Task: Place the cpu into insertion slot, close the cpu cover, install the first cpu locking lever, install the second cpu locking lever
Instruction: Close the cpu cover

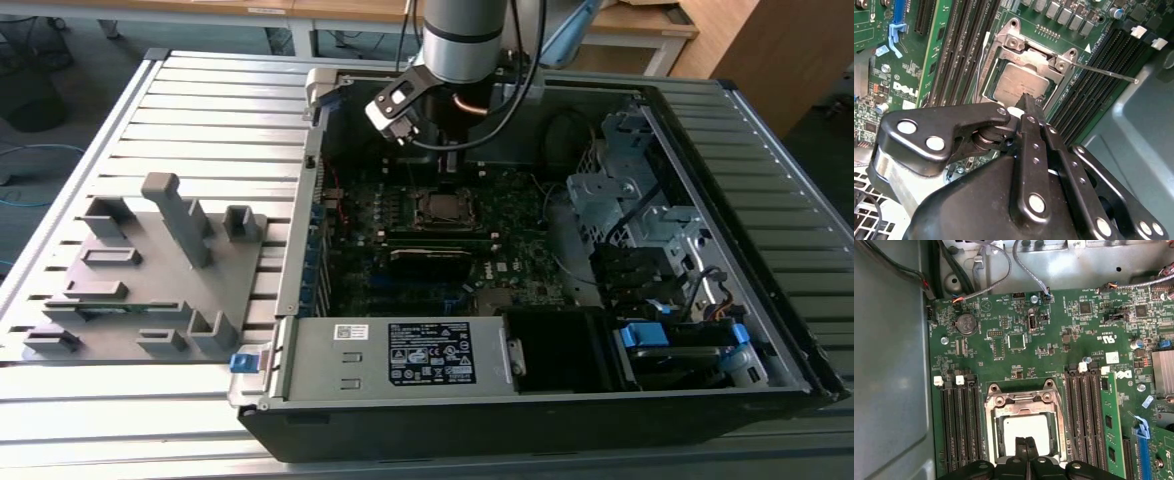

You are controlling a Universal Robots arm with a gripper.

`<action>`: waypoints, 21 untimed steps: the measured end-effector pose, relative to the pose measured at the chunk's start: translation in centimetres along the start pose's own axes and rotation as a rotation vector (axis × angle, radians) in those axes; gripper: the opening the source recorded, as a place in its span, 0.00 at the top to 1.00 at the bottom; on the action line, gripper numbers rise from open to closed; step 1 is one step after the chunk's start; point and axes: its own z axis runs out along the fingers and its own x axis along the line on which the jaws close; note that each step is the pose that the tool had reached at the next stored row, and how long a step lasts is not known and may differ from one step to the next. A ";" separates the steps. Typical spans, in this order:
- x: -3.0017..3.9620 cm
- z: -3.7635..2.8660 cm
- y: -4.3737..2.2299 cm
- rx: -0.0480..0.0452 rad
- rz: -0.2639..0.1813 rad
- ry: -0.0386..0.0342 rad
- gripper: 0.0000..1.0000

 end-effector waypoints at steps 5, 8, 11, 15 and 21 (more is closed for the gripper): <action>-0.12 0.29 -0.09 -0.0001 0.000 0.0001 0.90; -0.15 0.38 -0.22 0.0000 0.000 -0.0001 0.90; -0.14 0.38 -0.22 0.0000 0.000 0.0000 0.90; -0.14 0.39 -0.22 0.0000 -0.002 0.0000 0.90; -0.14 0.40 -0.22 -0.0001 -0.006 0.0003 0.90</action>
